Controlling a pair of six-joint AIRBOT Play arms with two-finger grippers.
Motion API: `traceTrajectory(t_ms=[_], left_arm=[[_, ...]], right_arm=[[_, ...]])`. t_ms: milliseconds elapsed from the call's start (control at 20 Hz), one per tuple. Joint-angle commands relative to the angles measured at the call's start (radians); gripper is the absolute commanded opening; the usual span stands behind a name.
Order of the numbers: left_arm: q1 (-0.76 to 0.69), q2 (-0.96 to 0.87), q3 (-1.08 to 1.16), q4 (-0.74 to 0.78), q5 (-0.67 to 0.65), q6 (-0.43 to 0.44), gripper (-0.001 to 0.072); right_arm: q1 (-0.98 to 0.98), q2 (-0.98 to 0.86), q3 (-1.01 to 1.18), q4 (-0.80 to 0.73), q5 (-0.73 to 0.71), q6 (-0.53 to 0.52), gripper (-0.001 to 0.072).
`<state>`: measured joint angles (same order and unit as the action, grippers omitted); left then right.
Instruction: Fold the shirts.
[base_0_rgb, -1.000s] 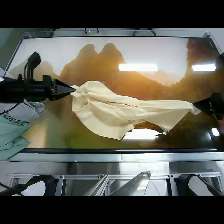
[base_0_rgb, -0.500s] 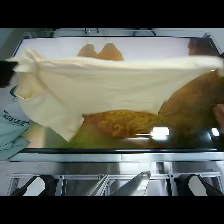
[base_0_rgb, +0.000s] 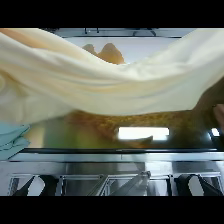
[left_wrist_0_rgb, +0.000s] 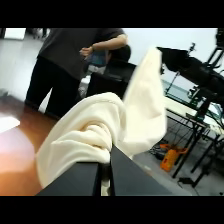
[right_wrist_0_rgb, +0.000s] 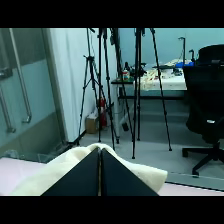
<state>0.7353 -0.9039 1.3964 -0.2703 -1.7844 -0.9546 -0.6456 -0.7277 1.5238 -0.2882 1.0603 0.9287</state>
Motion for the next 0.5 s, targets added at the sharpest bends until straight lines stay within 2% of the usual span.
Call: traceTrajectory(t_ms=[0, 100, 250, 300, 350, 400, 450], left_arm=[[-0.063, -0.094, -0.053, 0.178, 0.017, -0.040, 0.0034], [-0.168, -0.195, -0.147, 0.281, 0.037, -0.025, 0.0033], [-0.309, -0.393, -0.249, 0.467, 0.158, 0.067, 0.0035], [-0.340, -0.472, -0.255, 0.529, 0.209, 0.094, 0.0074], [-0.361, -0.562, -0.247, 0.582, 0.256, 0.101, 0.0279], [-0.371, -0.648, -0.222, 0.596, 0.274, 0.101, 0.0341], [-0.370, -0.735, -0.179, 0.584, 0.262, 0.101, 0.0341]], right_arm=[[0.046, -0.122, 0.000, -0.007, 0.047, -0.005, 0.0016], [0.137, -0.246, -0.051, -0.043, 0.074, -0.005, 0.0016], [0.284, -0.474, -0.149, -0.147, 0.044, -0.006, 0.0017], [0.322, -0.560, -0.170, -0.182, 0.012, -0.005, 0.0017], [0.355, -0.659, -0.182, -0.209, -0.030, -0.005, 0.0018], [0.374, -0.751, -0.183, -0.220, -0.072, -0.005, 0.0018], [0.381, -0.836, -0.179, -0.212, -0.111, 0.000, 0.0019]])
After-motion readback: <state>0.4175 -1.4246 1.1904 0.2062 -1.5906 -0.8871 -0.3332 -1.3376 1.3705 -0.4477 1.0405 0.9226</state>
